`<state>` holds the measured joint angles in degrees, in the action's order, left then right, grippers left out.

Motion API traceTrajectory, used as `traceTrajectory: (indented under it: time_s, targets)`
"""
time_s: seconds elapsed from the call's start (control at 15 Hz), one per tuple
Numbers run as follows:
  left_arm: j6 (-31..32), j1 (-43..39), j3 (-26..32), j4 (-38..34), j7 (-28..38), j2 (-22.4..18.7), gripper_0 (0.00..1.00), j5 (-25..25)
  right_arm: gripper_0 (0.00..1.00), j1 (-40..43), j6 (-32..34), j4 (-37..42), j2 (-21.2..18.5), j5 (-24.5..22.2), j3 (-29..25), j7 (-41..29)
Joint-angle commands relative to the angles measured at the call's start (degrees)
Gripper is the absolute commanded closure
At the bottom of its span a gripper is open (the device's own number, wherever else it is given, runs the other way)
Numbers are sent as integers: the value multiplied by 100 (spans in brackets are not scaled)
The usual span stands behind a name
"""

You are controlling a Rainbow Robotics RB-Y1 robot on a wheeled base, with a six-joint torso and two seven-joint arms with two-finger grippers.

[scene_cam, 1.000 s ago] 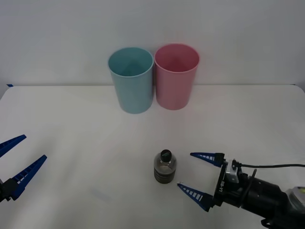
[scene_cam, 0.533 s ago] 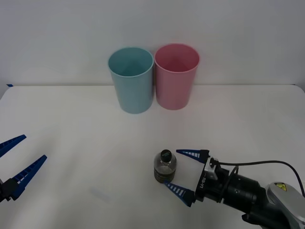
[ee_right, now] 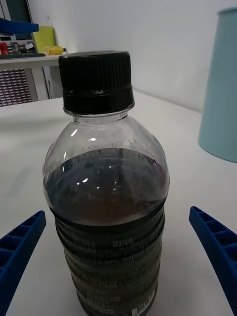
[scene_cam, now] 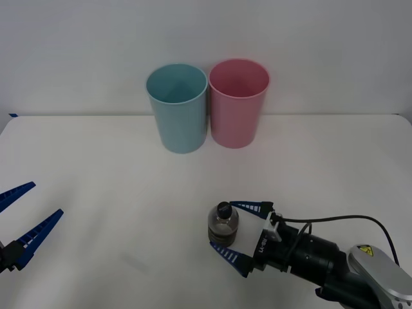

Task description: Grasp the object on the table and drop it into the matching bin: aluminum can to the light blue bin, PET bottle to the pink bin.

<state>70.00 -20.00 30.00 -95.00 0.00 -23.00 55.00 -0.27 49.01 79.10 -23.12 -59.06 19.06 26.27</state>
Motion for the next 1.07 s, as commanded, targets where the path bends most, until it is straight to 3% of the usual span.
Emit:
traceTrajectory:
  time_s: [0.07,0.13,1.07]
  targets:
    - [0,0,0,0,0,0,0,0,69,0,-75,0,0,62,54,19]
    - [0,0,0,0,0,0,0,0,99,0,-137,0,0,88,89,10]
    - [0,0,0,0,0,0,0,0,100,9,-172,211,-53,255,115,-8]
